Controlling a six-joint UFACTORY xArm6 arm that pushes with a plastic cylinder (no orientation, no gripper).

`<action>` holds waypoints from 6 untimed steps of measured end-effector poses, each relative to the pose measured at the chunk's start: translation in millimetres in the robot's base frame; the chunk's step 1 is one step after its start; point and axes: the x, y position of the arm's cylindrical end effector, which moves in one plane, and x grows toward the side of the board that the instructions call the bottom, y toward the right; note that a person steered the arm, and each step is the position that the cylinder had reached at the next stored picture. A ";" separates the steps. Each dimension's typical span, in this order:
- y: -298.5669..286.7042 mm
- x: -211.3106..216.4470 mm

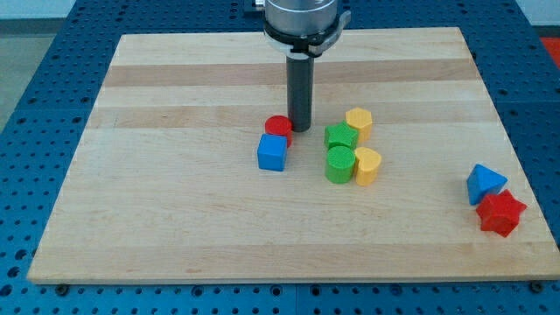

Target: Move the red circle into the cube

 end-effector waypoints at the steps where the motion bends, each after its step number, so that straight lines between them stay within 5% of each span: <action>1: 13.8 -9.3; 4: 156.9 -65.1; 6: 234.4 -64.3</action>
